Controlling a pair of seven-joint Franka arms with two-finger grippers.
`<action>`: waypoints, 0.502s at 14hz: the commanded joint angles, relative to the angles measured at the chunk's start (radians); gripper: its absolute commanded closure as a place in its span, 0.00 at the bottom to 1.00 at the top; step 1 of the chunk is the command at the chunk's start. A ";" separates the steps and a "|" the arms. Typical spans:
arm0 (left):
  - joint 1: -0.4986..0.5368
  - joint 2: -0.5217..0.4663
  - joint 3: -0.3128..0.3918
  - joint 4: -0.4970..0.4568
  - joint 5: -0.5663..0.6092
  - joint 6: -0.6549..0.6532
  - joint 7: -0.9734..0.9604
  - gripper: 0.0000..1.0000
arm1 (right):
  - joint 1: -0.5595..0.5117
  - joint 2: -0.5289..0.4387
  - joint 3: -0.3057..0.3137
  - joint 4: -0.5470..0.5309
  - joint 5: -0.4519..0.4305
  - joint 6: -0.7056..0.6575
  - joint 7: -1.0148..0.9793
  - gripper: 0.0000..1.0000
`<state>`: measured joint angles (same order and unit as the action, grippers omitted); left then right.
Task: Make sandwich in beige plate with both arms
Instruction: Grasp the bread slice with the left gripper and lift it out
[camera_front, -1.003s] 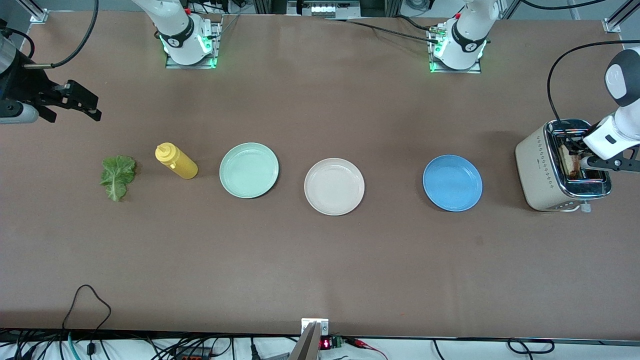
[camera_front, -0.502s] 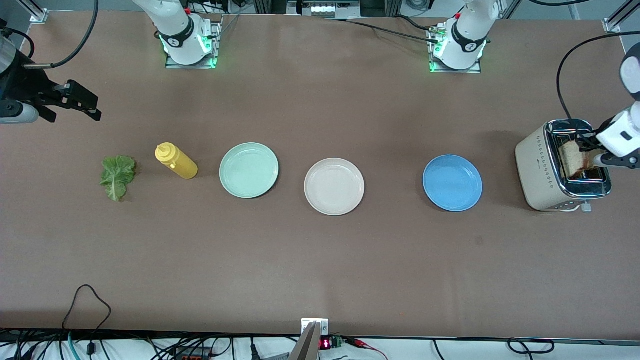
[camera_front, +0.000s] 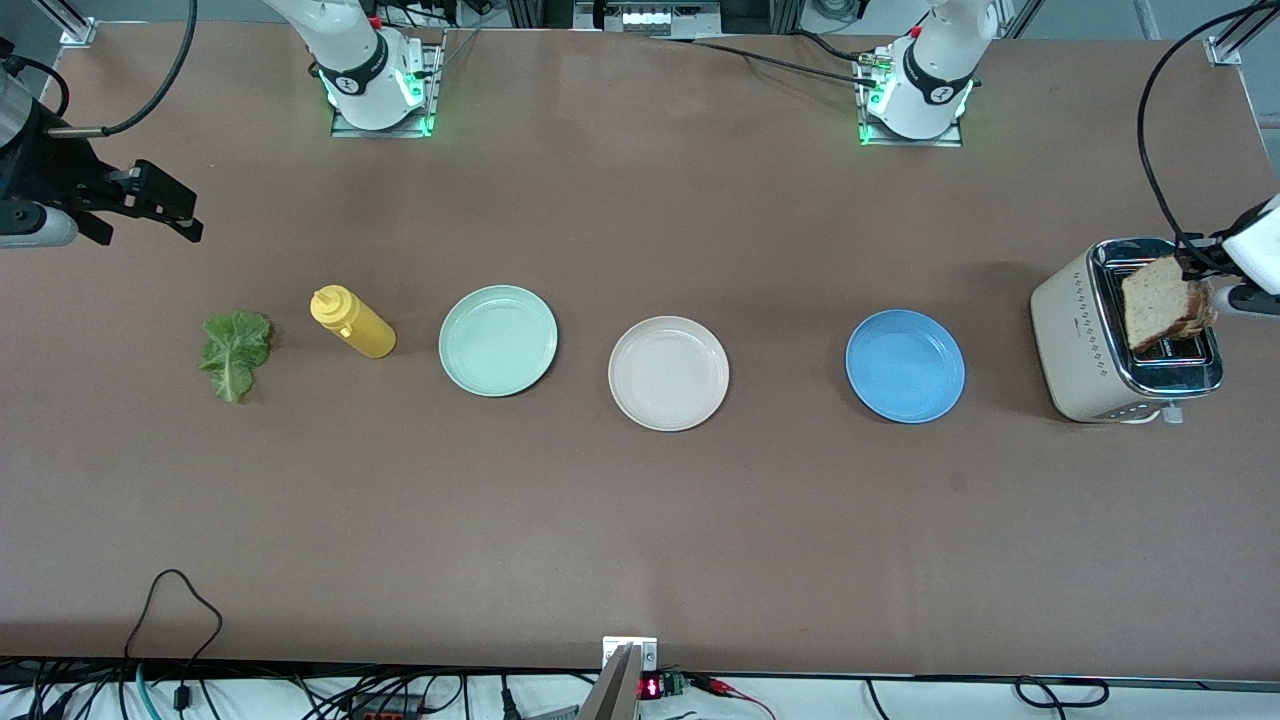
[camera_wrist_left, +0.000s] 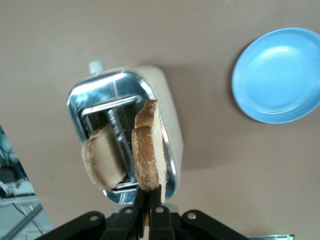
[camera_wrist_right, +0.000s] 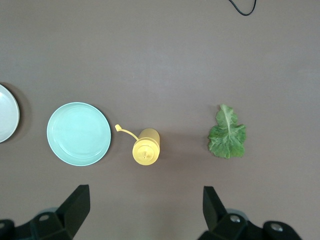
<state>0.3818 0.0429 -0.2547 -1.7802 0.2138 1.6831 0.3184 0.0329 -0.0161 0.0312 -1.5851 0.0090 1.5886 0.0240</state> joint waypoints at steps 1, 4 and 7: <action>0.003 0.018 -0.111 0.051 -0.001 -0.023 0.002 0.99 | 0.001 -0.016 0.001 -0.012 0.006 -0.006 0.007 0.00; -0.004 0.064 -0.224 0.056 -0.001 -0.031 -0.012 0.99 | 0.001 -0.016 0.001 -0.012 0.006 -0.007 0.007 0.00; -0.032 0.138 -0.287 0.058 -0.051 -0.034 -0.022 0.99 | 0.001 -0.016 0.001 -0.010 0.006 -0.007 0.007 0.00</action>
<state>0.3627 0.1128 -0.5128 -1.7605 0.2019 1.6725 0.3027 0.0329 -0.0161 0.0312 -1.5853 0.0090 1.5878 0.0240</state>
